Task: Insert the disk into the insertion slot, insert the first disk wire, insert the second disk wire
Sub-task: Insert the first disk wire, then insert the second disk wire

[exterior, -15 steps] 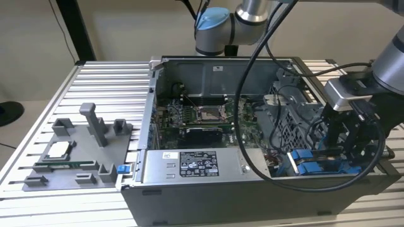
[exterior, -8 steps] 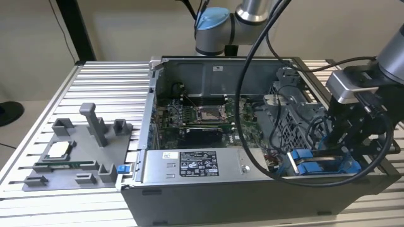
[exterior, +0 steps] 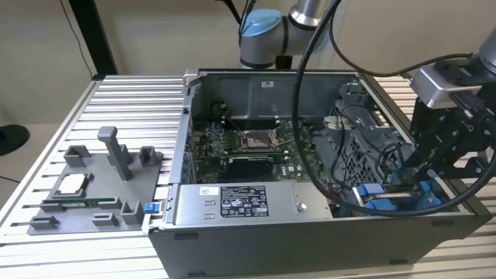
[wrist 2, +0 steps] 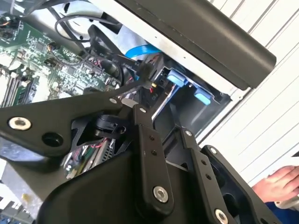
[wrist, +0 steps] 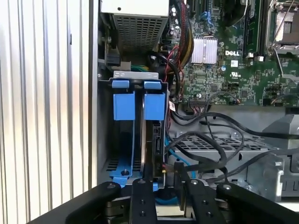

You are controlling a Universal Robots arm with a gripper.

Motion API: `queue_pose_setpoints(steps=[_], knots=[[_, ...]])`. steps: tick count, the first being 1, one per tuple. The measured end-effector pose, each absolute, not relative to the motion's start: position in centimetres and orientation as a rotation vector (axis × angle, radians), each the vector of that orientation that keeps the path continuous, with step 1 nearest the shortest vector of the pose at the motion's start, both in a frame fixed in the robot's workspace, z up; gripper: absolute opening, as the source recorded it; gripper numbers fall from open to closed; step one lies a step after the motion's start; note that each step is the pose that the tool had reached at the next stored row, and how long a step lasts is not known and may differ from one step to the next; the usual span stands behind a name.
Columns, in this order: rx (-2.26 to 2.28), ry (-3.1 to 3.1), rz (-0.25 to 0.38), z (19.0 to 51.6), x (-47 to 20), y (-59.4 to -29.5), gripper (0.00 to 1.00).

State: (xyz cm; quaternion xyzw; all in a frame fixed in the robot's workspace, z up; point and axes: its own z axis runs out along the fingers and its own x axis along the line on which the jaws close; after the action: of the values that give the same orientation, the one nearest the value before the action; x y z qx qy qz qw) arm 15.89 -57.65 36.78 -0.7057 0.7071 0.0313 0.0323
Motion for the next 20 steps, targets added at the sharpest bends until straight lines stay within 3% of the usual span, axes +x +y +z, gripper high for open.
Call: queue_pose_setpoints(steps=[20], knots=[[-2.176, 2.178, 0.102, 37.9, 18.3, -56.4, 1.0]])
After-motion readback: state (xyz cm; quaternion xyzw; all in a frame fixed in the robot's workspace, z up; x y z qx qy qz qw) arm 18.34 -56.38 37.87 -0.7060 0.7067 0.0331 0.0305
